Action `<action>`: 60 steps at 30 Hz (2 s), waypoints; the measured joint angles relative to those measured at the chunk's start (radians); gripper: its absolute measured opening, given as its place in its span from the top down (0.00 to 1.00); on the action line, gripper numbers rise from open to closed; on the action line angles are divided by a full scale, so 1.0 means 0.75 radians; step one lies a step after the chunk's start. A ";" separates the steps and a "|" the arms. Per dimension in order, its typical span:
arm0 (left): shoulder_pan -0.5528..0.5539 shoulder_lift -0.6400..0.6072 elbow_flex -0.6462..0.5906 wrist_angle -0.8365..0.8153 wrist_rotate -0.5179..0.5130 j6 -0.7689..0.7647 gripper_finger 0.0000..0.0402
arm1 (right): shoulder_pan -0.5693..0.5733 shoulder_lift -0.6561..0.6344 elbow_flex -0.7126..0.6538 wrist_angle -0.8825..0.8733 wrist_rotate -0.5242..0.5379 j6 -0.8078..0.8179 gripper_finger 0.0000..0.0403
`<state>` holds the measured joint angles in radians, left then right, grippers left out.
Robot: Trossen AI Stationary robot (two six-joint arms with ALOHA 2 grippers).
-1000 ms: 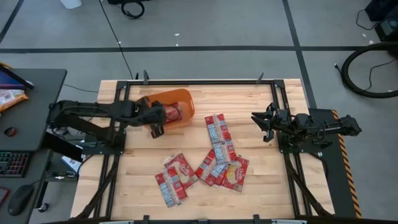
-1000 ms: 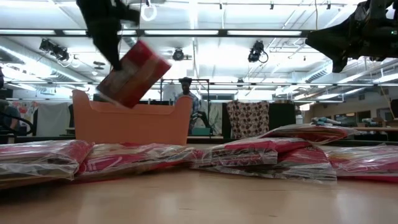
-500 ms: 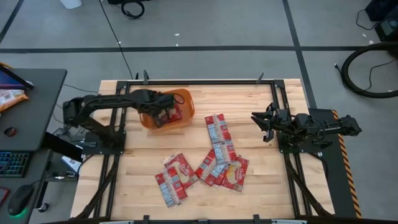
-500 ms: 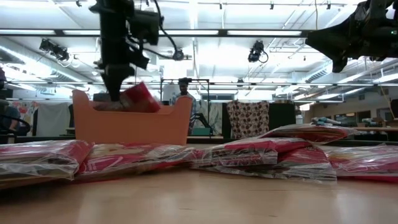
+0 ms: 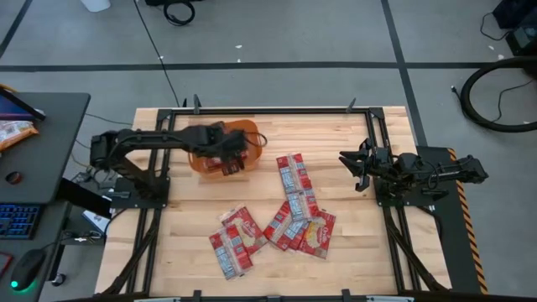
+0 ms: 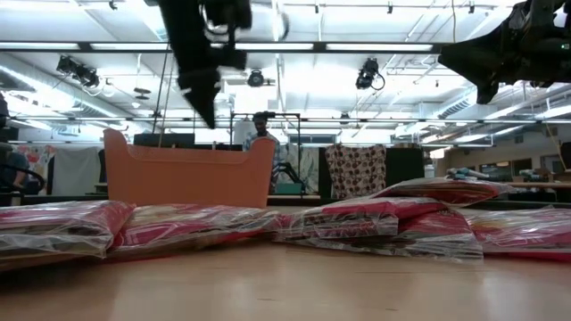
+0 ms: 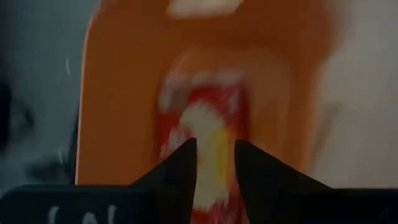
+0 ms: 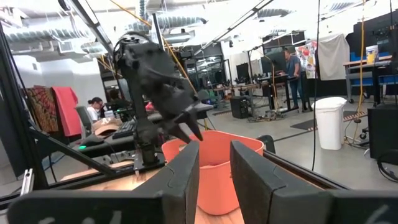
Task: Sort popcorn bags into baskets
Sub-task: Put the red popcorn bag into the orange container
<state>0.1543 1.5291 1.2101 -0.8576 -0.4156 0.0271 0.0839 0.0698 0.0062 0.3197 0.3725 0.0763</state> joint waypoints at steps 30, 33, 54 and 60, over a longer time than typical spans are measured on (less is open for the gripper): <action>-0.396 0.519 0.095 0.855 0.203 0.708 0.72 | 0.000 0.000 0.000 0.000 0.000 0.000 0.76; -0.451 0.499 0.096 0.747 0.202 0.664 0.72 | 0.000 0.000 0.000 0.000 0.000 0.000 0.76; -0.789 0.499 0.204 -0.020 0.588 0.081 0.72 | 0.000 0.000 0.000 0.000 0.000 0.000 0.76; -0.902 0.499 0.204 0.038 0.384 0.002 0.67 | 0.000 0.000 0.000 0.000 0.000 0.000 0.76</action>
<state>-0.5224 1.9038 1.3628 -0.8293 -0.1273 0.0284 0.0839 0.0696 0.0059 0.3197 0.3725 0.0763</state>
